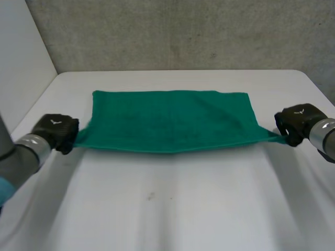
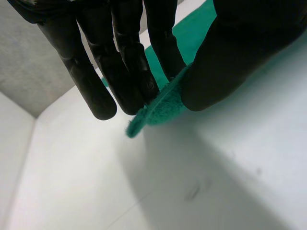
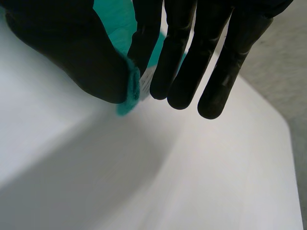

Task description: Fold the towel.

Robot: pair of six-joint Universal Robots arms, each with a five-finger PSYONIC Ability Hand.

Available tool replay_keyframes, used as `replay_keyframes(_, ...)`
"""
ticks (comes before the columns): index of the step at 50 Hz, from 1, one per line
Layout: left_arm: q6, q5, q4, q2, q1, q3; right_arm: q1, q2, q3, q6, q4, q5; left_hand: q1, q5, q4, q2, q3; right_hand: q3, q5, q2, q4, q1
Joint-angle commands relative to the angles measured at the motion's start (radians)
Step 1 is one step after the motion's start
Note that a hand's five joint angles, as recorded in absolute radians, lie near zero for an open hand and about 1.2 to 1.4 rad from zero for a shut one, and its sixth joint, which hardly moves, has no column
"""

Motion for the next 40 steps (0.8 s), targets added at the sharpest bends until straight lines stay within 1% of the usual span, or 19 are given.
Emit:
replay_keyframes(1,0.243,-0.11,-0.312,0.365,0.0,-0.122,-0.033,-0.152,0.032,-0.383,0.464,0.022,0.262,0.254,0.206,0.206,0.21,0.211,0.225,0.221,0.204,0.419)
replay_keyframes(4,0.272,-0.112,-0.312,0.411,-0.008,-0.153,-0.036,-0.181,0.032,-0.416,0.489,0.028,0.262,0.254,0.206,0.206,0.21,0.211,0.225,0.221,0.204,0.419)
replay_keyframes(8,0.274,-0.112,-0.269,0.387,-0.012,-0.176,-0.036,-0.186,0.023,-0.408,0.469,0.022,0.262,0.254,0.206,0.206,0.21,0.211,0.225,0.221,0.204,0.419)
replay_keyframes(12,0.289,-0.118,-0.208,0.238,-0.014,-0.147,-0.027,-0.155,0.024,-0.408,0.437,0.026,0.262,0.254,0.206,0.206,0.21,0.211,0.225,0.221,0.204,0.419)
replay_keyframes(13,0.289,-0.118,-0.208,0.238,-0.014,-0.147,-0.027,-0.14,0.023,-0.408,0.426,0.029,0.262,0.254,0.206,0.206,0.21,0.211,0.225,0.221,0.204,0.419)
replay_keyframes(18,0.289,-0.119,-0.151,0.03,-0.014,-0.004,0.004,0.027,-0.054,-0.405,0.371,0.083,0.262,0.254,0.206,0.206,0.21,0.211,0.225,0.221,0.204,0.419)
replay_keyframes(21,0.291,-0.122,-0.139,-0.033,-0.025,0.077,0.057,0.075,-0.156,-0.385,0.342,0.131,0.262,0.254,0.206,0.206,0.21,0.211,0.225,0.221,0.204,0.419)
replay_keyframes(25,0.291,-0.139,-0.136,-0.095,-0.064,0.285,0.1,0.115,-0.38,-0.339,0.311,0.192,0.262,0.254,0.206,0.206,0.21,0.211,0.225,0.221,0.204,0.419)
replay_keyframes(26,0.289,-0.151,-0.128,-0.099,-0.081,0.388,0.108,0.125,-0.505,-0.307,0.286,0.207,0.262,0.254,0.206,0.206,0.21,0.211,0.225,0.221,0.204,0.419)
replay_keyframes(27,0.285,-0.158,-0.121,-0.098,-0.089,0.439,0.11,0.129,-0.572,-0.286,0.266,0.209,0.262,0.254,0.206,0.206,0.21,0.211,0.225,0.221,0.204,0.419)
replay_keyframes(29,0.274,-0.167,-0.078,-0.092,-0.106,0.534,0.116,0.13,-0.699,-0.214,0.204,0.209,0.262,0.254,0.206,0.206,0.21,0.211,0.225,0.221,0.204,0.419)
replay_keyframes(30,0.263,-0.173,0.0,-0.071,-0.123,0.606,0.119,0.13,-0.792,-0.131,0.12,0.206,0.262,0.254,0.206,0.206,0.21,0.211,0.225,0.221,0.204,0.419)
replay_keyframes(31,0.254,-0.173,0.048,-0.051,-0.129,0.628,0.116,0.13,-0.821,-0.089,0.077,0.203,0.262,0.254,0.206,0.206,0.21,0.211,0.225,0.221,0.204,0.419)
replay_keyframes(33,0.225,-0.173,0.158,-0.002,-0.14,0.634,0.107,0.11,-0.824,-0.022,-0.014,0.195,0.262,0.254,0.206,0.206,0.21,0.211,0.225,0.221,0.204,0.419)
replay_keyframes(34,0.185,-0.178,0.265,0.037,-0.14,0.631,0.107,0.078,-0.807,0.024,-0.086,0.181,0.262,0.254,0.206,0.206,0.21,0.211,0.225,0.221,0.204,0.419)
replay_keyframes(36,0.15,-0.175,0.341,0.061,-0.138,0.626,0.108,0.026,-0.767,0.032,-0.123,0.165,0.262,0.254,0.206,0.206,0.21,0.211,0.225,0.221,0.204,0.419)
replay_keyframes(37,0.137,-0.173,0.35,0.066,-0.137,0.619,0.107,0.0,-0.74,0.031,-0.123,0.149,0.262,0.254,0.206,0.206,0.21,0.211,0.225,0.221,0.204,0.419)
replay_keyframes(38,0.127,-0.17,0.334,0.069,-0.13,0.607,0.105,-0.035,-0.682,0.032,-0.114,0.117,0.262,0.254,0.206,0.206,0.21,0.211,0.225,0.221,0.204,0.419)
replay_keyframes(40,0.123,-0.167,0.295,0.065,-0.13,0.591,0.107,-0.054,-0.625,0.029,-0.105,0.095,0.262,0.254,0.206,0.206,0.21,0.211,0.225,0.221,0.204,0.419)
